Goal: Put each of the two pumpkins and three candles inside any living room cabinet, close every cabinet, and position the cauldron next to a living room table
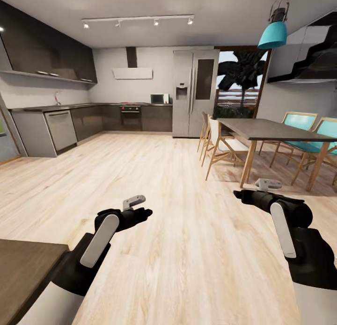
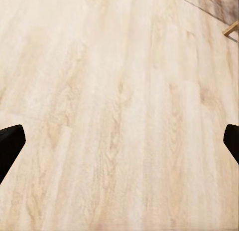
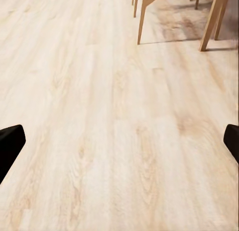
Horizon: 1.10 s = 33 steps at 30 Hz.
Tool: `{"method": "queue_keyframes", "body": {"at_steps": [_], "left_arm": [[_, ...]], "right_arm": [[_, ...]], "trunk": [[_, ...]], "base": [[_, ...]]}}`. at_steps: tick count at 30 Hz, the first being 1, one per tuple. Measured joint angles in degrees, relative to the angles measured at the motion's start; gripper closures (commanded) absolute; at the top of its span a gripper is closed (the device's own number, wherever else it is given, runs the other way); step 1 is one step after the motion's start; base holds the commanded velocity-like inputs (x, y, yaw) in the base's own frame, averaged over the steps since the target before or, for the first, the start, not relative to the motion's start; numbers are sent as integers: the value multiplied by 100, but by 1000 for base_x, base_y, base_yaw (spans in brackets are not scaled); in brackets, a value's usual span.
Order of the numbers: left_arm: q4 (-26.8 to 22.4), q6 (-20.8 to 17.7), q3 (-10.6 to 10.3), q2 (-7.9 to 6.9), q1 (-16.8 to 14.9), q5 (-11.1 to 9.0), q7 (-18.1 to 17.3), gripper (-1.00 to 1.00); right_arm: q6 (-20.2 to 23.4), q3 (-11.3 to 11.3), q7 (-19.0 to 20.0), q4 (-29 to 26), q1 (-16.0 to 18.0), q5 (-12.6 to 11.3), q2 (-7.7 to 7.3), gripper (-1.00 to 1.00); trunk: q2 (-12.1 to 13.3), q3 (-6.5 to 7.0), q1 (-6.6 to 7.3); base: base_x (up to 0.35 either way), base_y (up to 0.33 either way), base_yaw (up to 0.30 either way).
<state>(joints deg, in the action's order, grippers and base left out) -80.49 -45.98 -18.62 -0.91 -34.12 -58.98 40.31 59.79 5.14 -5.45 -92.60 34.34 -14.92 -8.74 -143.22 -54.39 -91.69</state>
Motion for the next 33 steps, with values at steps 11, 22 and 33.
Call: {"method": "queue_keyframes", "body": {"at_steps": [11, 22, 33], "left_arm": [[29, 33, 14, -57, 266, -32, 52, -100], [819, 623, -80, -20, 604, 17, -45, -100], [1352, 1055, -525, 0, 612, 198, -120, -100]], "right_arm": [[0, 0, -8, 20, 20, 3, 35, -100], [0, -21, -7, 15, -15, -4, 53, -100], [0, -24, -5, 8, -36, 13, 51, -100]], "trunk": [[-5, -89, -10], [-5, -89, -9], [-6, -88, -7]], "base": [[2, 0, -276], [34, 0, -276], [305, 0, -245]]}}
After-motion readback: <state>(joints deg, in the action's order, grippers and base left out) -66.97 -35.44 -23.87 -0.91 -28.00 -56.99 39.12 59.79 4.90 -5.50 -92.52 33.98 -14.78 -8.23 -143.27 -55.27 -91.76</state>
